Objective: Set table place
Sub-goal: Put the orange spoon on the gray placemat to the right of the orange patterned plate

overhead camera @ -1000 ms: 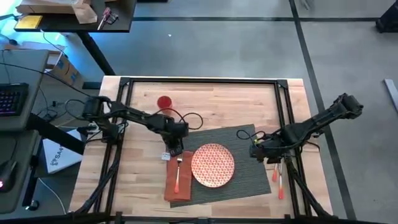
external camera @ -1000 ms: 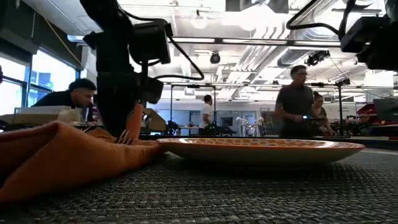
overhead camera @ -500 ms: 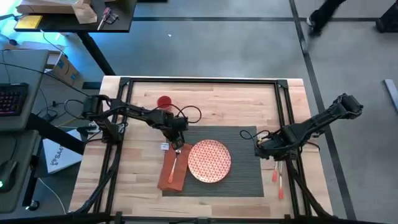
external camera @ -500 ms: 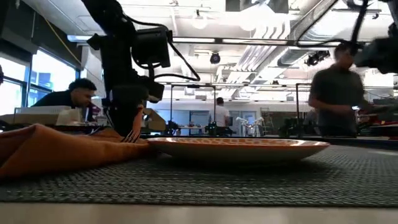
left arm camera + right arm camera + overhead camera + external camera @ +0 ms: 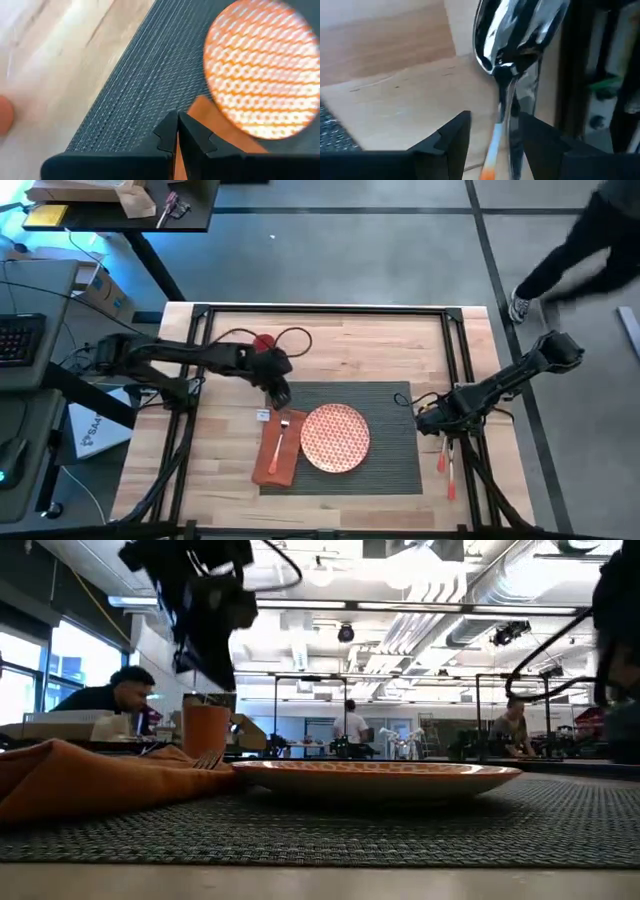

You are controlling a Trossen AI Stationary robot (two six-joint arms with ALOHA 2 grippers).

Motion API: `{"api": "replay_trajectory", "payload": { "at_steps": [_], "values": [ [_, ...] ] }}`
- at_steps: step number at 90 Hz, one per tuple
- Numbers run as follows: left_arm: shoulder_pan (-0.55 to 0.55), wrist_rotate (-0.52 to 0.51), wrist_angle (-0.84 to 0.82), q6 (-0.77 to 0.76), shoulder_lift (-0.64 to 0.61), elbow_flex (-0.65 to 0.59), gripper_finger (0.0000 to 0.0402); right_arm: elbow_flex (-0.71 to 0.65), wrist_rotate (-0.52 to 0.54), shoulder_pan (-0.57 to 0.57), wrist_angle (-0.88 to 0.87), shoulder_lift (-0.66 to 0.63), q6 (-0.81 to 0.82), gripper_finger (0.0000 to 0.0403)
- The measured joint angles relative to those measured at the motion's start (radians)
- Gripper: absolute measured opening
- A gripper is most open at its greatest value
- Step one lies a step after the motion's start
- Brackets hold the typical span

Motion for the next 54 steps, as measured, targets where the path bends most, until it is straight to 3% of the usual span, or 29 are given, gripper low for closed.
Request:
{"api": "replay_trajectory", "payload": {
  "at_steps": [13,29,54],
  "values": [
    [0.0,-0.005,0.008,-0.002,-0.039,0.0,0.0,-0.006,0.02,0.0,0.017,0.0,-0.017,0.0114],
    [0.0,-0.005,0.012,-0.01,-0.045,0.0,0.0,-0.007,0.037,0.0,0.06,0.001,-0.042,0.0013],
    [0.0,-0.006,0.013,-0.001,-0.045,0.0,0.0,0.135,0.075,0.001,0.059,0.009,-0.061,0.0001]
  ]
}}
